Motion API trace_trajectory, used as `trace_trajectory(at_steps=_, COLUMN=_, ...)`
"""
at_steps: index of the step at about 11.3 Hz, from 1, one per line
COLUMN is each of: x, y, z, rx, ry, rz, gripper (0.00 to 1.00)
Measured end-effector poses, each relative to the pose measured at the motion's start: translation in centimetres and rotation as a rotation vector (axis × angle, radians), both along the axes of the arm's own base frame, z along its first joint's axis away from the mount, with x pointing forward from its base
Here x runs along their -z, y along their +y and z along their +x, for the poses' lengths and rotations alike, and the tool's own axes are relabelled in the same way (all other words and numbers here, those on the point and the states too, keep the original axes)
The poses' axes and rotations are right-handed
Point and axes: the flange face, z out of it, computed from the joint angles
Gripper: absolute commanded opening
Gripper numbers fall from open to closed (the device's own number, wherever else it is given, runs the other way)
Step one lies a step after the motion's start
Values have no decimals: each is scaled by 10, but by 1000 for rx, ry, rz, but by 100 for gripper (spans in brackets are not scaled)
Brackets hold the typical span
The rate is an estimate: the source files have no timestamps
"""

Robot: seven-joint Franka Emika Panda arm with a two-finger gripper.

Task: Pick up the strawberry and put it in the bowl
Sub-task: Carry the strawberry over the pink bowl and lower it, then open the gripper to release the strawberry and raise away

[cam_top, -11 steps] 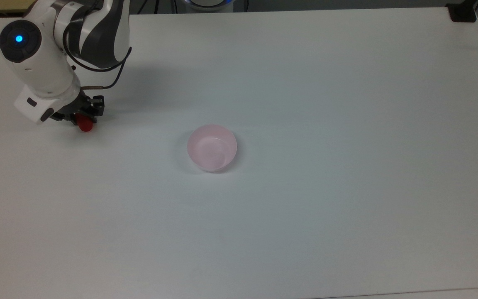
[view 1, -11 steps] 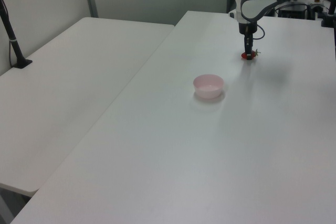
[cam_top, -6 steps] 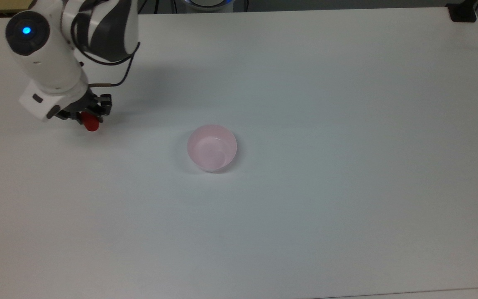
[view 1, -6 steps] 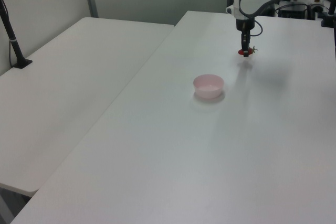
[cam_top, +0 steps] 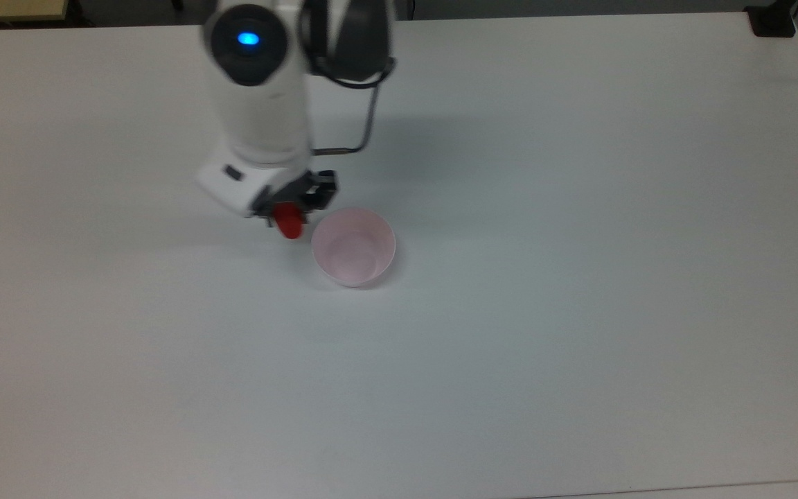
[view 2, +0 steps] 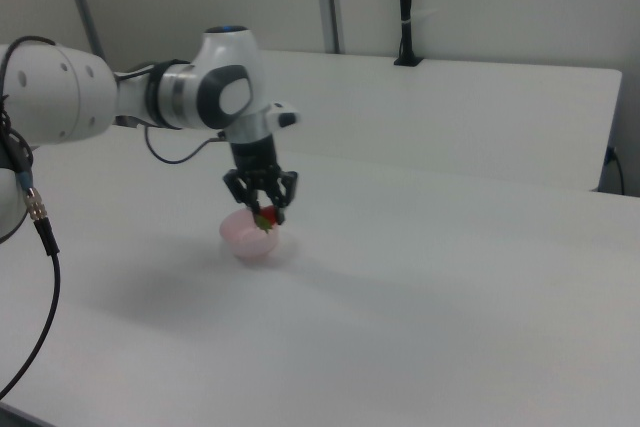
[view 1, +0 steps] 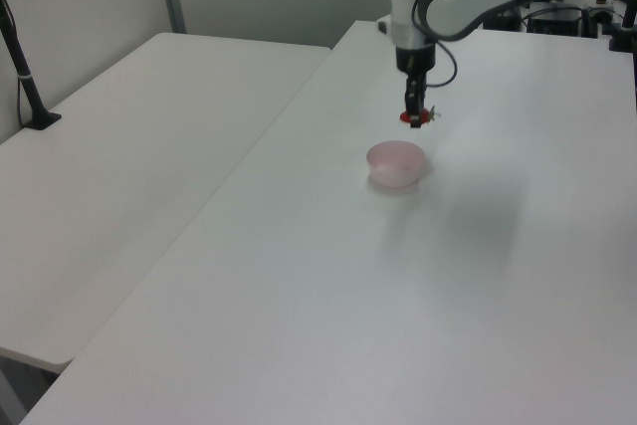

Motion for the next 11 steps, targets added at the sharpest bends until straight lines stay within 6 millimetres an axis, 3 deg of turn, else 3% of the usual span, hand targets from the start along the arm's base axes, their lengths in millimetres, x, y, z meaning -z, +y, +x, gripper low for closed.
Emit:
trace_trajectory(at_steps=1, x=2, y=34, z=-1, rx=6, ry=-1, rz=-2, gripper=100)
trace_trajectory(at_steps=3, x=6, y=77, z=-2, rx=50, ry=-21, rz=-2, gripper=100)
trace_trajectory(at_steps=5, x=0, y=86, z=-2, rx=69, ry=-36, rz=-1, gripper=100)
trace_trajectory(at_steps=6, x=-13, y=83, z=-2, rx=75, ry=-48, rz=-2, gripper=100)
trace_trajectory(at_steps=8, x=-67, y=70, z=-22, rx=102, ry=-14, rz=-23, gripper=100)
trace_trajectory(at_steps=11, x=-163, y=37, z=-71, rx=166, ry=-1, rz=-39, gripper=100)
